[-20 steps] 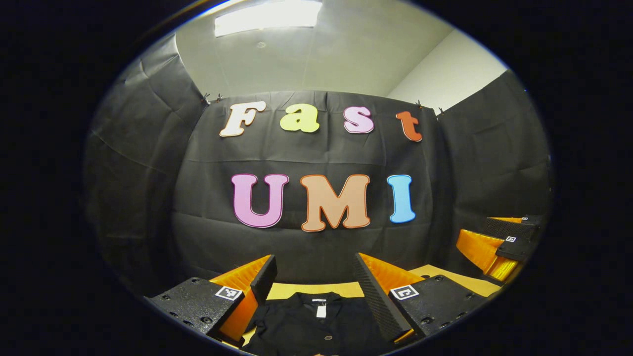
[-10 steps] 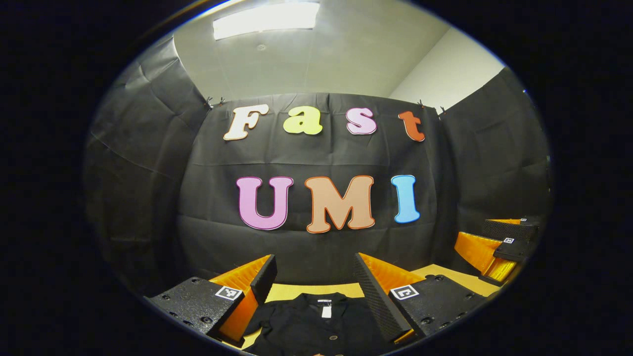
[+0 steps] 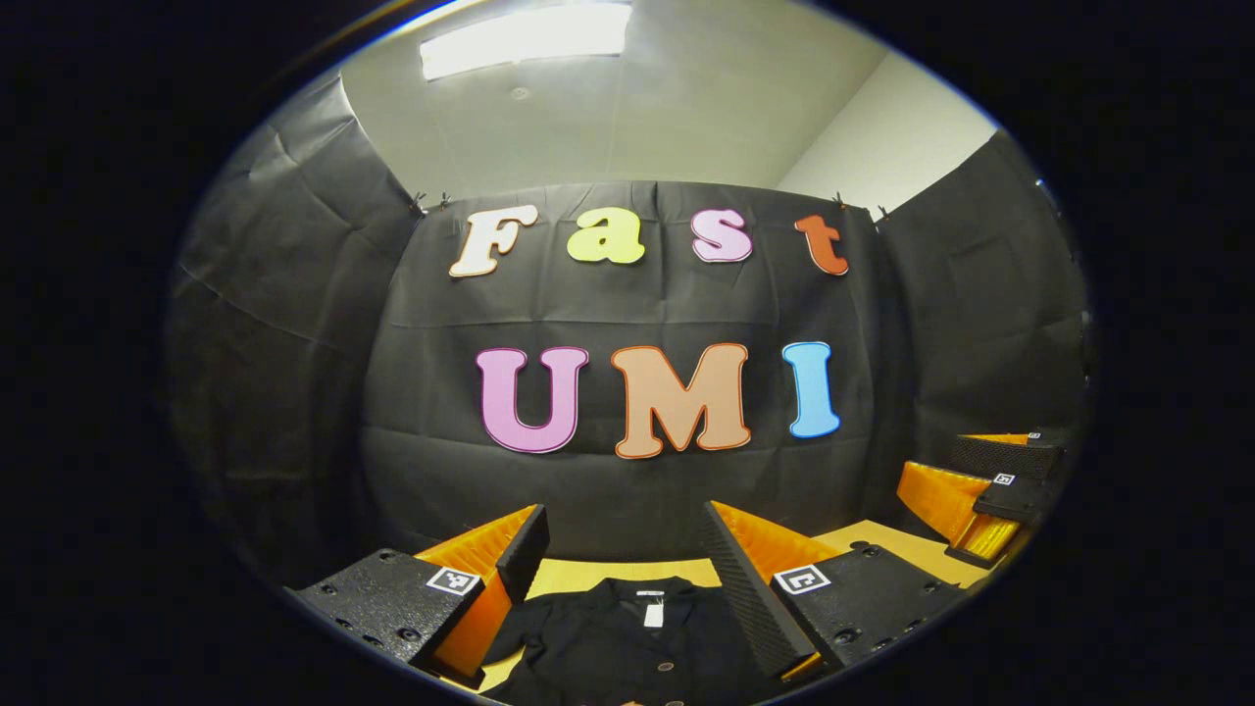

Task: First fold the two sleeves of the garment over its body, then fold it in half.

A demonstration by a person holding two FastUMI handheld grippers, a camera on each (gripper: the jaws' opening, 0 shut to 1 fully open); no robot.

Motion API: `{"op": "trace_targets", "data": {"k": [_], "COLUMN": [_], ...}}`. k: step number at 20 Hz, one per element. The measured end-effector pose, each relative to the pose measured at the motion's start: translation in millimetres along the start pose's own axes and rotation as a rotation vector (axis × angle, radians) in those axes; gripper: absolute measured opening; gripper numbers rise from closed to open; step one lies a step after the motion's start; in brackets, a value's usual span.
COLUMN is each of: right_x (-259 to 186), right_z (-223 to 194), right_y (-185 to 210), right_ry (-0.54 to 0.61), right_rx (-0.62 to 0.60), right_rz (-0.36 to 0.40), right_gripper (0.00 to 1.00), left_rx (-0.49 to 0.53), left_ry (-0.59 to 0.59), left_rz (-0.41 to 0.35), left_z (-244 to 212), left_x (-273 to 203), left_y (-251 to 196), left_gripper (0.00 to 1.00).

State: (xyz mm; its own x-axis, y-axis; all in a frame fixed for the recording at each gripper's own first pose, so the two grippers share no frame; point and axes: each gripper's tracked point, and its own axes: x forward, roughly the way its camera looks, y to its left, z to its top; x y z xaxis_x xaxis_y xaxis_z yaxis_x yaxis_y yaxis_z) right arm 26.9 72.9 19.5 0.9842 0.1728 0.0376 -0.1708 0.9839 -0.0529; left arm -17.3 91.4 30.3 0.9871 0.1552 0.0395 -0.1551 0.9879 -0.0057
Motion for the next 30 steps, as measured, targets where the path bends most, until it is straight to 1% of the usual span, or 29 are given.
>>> {"op": "trace_targets", "data": {"k": [2, 6, 11, 14, 16, 20, 23, 26, 30], "right_x": [5, 16, 19, 17, 18, 10, 3, -5, -18], "right_z": [-10, -42, -100, -132, -158, -218, -258, -287, -326], "right_y": [-18, -71, -149, -189, -211, -245, -261, -272, -294], "right_ry": [0.021, 0.095, 0.226, 0.309, 0.372, 0.548, 0.657, 0.745, 0.886], "right_rx": [-0.004, -0.039, -0.121, -0.134, -0.140, -0.128, -0.128, -0.095, -0.043], "right_rz": [-0.026, -0.111, -0.217, -0.263, -0.275, -0.284, -0.268, -0.256, -0.280], "right_gripper": [0.97, 0.98, 0.97, 0.96, 0.97, 0.98, 0.98, 0.99, 0.99], "left_rx": [0.004, 0.008, 0.021, 0.031, 0.035, 0.057, 0.069, 0.080, 0.092], "left_ry": [0.001, 0.010, 0.028, 0.042, 0.053, 0.064, 0.074, 0.085, 0.094], "left_rz": [0.008, 0.024, 0.038, 0.042, 0.047, 0.064, 0.083, 0.099, 0.112], "left_z": [0, -3, -8, -11, -14, -15, -19, -21, -24], "left_x": [-1, 0, 2, 4, 5, 6, 6, 7, 4], "left_y": [-1, -5, -15, -24, -31, -42, -47, -52, -62], "left_gripper": [0.92, 0.92, 0.92, 0.93, 0.92, 0.93, 0.93, 0.92, 0.92]}}
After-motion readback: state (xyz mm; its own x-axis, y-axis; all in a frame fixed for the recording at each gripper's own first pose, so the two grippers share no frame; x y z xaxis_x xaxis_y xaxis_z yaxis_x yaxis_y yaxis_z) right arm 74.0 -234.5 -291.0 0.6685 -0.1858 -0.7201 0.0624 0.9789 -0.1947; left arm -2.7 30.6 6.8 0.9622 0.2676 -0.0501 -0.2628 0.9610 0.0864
